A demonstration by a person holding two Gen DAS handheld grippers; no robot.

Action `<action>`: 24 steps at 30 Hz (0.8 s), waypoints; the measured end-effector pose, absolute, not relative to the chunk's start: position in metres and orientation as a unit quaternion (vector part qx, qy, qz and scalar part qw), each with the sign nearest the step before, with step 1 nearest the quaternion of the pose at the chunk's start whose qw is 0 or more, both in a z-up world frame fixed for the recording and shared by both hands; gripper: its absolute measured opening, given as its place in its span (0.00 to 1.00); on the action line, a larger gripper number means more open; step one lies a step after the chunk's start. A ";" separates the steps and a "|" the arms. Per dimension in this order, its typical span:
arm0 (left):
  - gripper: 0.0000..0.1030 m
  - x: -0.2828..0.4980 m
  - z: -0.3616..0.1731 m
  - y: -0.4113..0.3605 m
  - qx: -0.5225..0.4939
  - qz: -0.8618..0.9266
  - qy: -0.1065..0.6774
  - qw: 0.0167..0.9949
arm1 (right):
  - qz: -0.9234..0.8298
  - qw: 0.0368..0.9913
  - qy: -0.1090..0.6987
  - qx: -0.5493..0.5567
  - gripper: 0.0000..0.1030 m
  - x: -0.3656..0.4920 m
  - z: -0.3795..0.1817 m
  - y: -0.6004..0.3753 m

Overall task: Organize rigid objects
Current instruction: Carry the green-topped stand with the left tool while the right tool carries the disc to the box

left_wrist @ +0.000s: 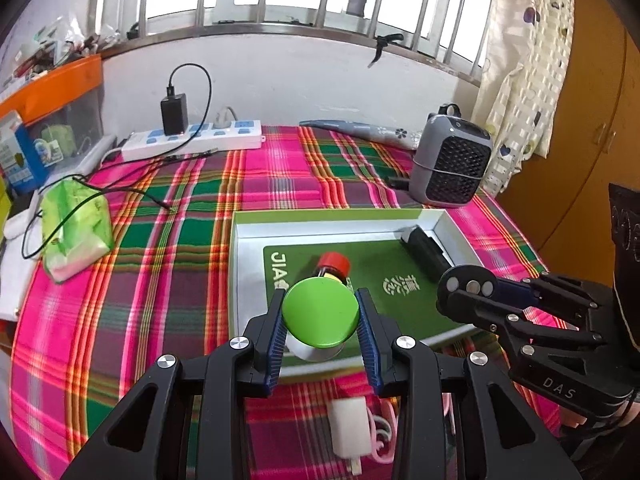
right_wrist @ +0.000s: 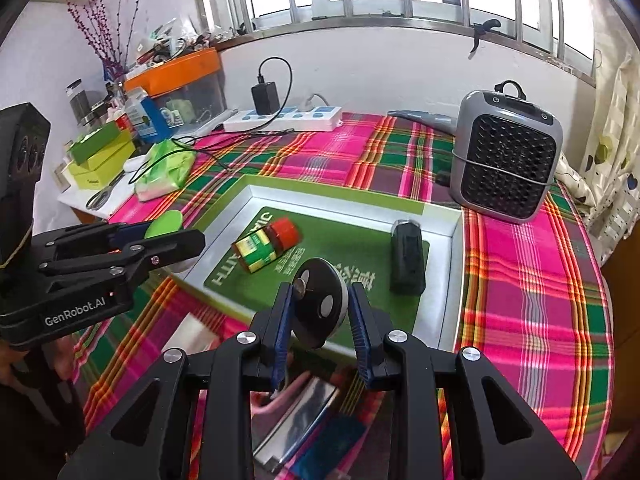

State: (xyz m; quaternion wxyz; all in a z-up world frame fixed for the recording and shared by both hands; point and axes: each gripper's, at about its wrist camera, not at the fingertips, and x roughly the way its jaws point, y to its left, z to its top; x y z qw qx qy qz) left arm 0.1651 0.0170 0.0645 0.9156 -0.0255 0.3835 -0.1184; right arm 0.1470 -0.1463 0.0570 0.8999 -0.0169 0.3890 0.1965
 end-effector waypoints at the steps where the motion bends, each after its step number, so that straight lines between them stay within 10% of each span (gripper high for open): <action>1: 0.31 0.169 0.064 0.018 -0.028 -0.118 0.386 0.915 | 0.196 0.899 0.390 -0.017 0.28 0.150 0.056 -0.147; 24: 0.31 0.235 0.045 0.021 -0.018 -0.107 0.413 0.904 | 0.191 0.886 0.423 0.001 0.28 0.221 0.029 -0.140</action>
